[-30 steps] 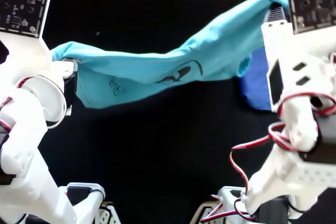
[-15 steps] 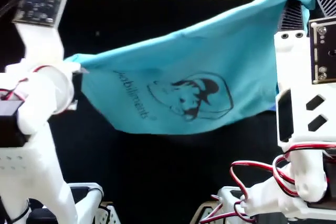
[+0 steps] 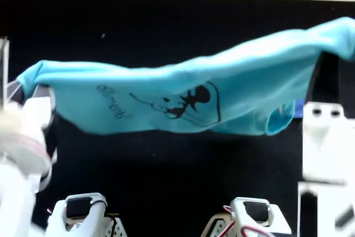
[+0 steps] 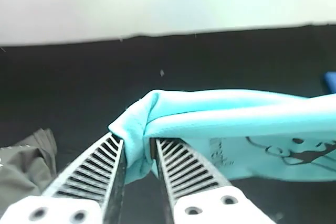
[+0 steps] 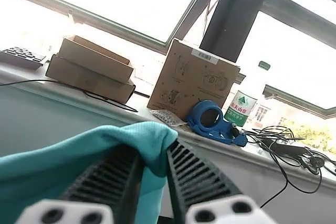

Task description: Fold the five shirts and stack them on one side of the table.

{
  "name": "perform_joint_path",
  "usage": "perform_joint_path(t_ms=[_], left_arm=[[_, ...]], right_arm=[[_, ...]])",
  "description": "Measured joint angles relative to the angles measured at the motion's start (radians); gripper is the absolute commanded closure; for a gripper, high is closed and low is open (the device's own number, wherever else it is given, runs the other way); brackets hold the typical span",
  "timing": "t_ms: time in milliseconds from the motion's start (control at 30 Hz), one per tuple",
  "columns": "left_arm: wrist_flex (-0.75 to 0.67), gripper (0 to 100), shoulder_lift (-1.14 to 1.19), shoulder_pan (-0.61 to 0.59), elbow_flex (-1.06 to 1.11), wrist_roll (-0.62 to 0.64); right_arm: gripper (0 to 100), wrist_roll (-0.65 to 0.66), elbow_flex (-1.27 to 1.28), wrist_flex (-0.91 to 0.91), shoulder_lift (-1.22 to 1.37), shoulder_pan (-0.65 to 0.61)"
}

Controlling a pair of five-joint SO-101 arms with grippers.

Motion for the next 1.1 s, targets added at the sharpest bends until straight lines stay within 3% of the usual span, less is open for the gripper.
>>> perform_joint_path(t_ms=[400, 533, 767, 933, 1100], left_arm=[[-0.015, 99, -0.123, -0.009, 0.041, 0.0], [-0.101, 99, -0.124, -0.009, 0.23, 0.0], [-0.385, 99, -0.107, -0.009, 0.667, 0.0], [-0.511, 99, 0.054, -0.009, 0.758, 0.003], [-0.529, 99, 0.353, -0.009, 0.577, 0.003]], right_arm=[[99.3, -0.006, -0.005, 0.006, -0.021, -0.002], [99.3, -0.006, -0.005, 0.006, 0.104, -0.044], [99.3, -0.006, -0.002, 0.0, 0.45, -0.133], [99.3, -0.006, 0.002, -0.061, 0.727, -0.133], [99.3, -0.006, 0.002, -0.187, 0.844, -0.133]])
